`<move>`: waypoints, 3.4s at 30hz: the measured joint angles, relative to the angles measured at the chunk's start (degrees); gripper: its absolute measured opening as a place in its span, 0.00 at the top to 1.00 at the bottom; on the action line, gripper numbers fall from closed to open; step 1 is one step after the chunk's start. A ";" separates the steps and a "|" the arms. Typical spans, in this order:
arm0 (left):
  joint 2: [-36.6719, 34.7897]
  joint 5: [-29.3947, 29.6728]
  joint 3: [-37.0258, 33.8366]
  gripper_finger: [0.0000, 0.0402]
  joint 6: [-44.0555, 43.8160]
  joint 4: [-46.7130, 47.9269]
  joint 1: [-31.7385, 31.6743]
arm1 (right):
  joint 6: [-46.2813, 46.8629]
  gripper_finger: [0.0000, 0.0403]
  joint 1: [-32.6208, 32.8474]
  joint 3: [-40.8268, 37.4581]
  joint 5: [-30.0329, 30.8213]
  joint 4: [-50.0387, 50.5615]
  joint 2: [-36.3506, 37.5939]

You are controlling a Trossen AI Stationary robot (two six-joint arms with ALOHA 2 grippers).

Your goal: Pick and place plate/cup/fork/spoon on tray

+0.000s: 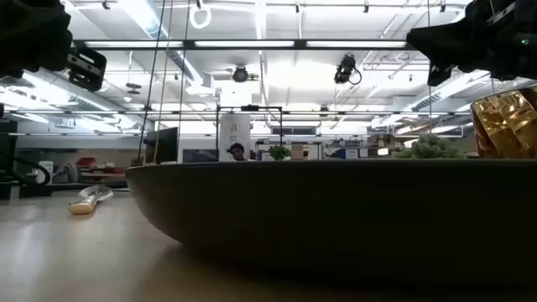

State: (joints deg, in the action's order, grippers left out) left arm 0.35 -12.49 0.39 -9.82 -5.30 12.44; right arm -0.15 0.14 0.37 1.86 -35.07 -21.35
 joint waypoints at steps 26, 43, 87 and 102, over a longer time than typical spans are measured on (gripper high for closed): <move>0.01 0.00 0.01 0.93 0.01 0.00 0.00 | 0.01 0.90 0.00 0.00 0.01 0.00 -0.02; 0.01 0.00 0.00 0.93 0.02 0.00 0.00 | 0.00 0.90 -0.01 0.00 0.00 0.02 -0.01; 0.00 0.00 0.01 0.93 0.00 -0.02 0.01 | 7.70 0.96 0.10 13.81 -3.87 20.46 -1.46; -0.01 0.00 0.00 0.93 0.00 -0.02 0.01 | 18.54 0.99 5.17 32.18 3.33 61.99 -12.74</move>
State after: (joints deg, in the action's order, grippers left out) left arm 0.34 -12.49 0.39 -9.82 -5.32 12.45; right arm 18.39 5.31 32.55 5.19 26.93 -34.08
